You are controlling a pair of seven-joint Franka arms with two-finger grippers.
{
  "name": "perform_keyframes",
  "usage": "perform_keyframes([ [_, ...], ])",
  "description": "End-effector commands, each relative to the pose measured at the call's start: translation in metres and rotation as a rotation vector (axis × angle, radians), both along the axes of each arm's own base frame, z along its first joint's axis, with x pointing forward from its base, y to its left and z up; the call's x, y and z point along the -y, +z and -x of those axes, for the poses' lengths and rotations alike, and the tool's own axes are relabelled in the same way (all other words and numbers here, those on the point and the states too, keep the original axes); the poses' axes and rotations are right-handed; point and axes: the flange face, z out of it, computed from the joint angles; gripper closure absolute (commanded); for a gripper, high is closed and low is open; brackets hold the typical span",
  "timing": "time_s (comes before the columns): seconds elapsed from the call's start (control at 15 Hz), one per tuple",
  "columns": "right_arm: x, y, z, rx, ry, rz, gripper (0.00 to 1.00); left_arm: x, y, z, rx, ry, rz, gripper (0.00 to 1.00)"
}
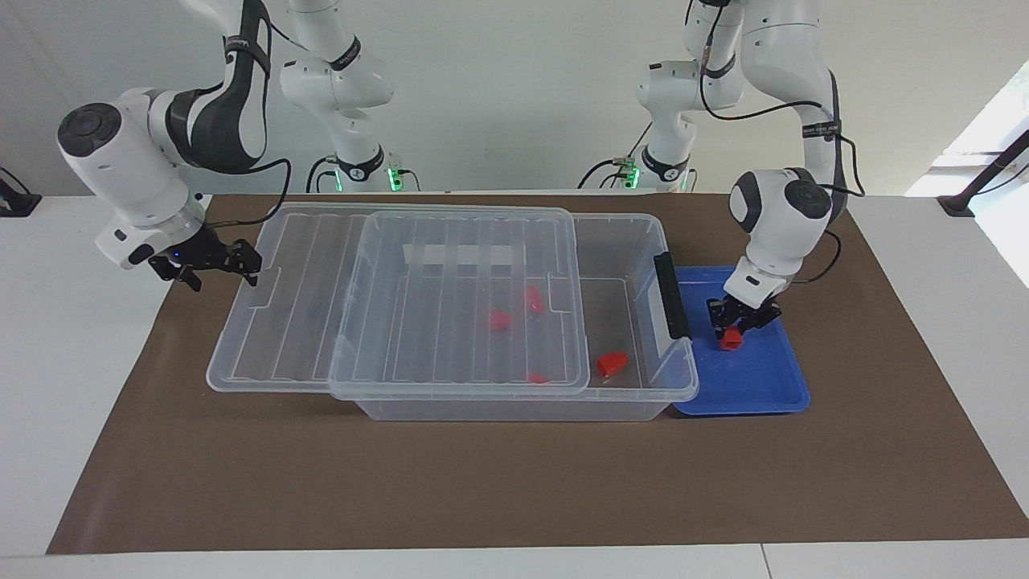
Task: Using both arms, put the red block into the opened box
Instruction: 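Open the lid with the right gripper while the left gripper grasps the block, then carry the red block into the open box with the left gripper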
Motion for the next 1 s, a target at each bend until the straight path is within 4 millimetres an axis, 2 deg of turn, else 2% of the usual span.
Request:
perform_keyframes([
  [0.0, 0.016, 0.001, 0.007, 0.015, 0.023, 0.007, 0.00, 0.013, 0.066, 0.002, -0.026, -0.020, -0.015, 1.00],
  [0.13, 0.023, 0.001, 0.009, 0.015, 0.035, 0.006, 0.00, 0.020, 0.112, -0.002, -0.044, -0.004, -0.014, 1.00],
  [0.27, 0.028, 0.000, 0.010, 0.013, 0.043, 0.005, 0.00, 0.036, 0.149, -0.003, -0.058, -0.002, -0.013, 1.00],
  [0.4, 0.031, 0.000, 0.011, 0.012, 0.073, 0.003, 0.00, 0.053, 0.168, -0.002, -0.054, 0.015, -0.010, 1.00],
  [0.53, 0.032, 0.000, 0.011, 0.012, 0.089, 0.002, 0.00, 0.084, 0.169, 0.004, -0.041, 0.048, 0.000, 1.00],
  [0.73, 0.037, 0.000, 0.012, 0.012, 0.081, 0.002, 0.00, 0.145, 0.168, 0.020, -0.028, 0.055, 0.016, 1.00],
  [0.93, 0.045, 0.000, 0.014, 0.011, 0.084, 0.002, 0.00, 0.191, 0.153, 0.032, -0.024, 0.096, 0.034, 1.00],
])
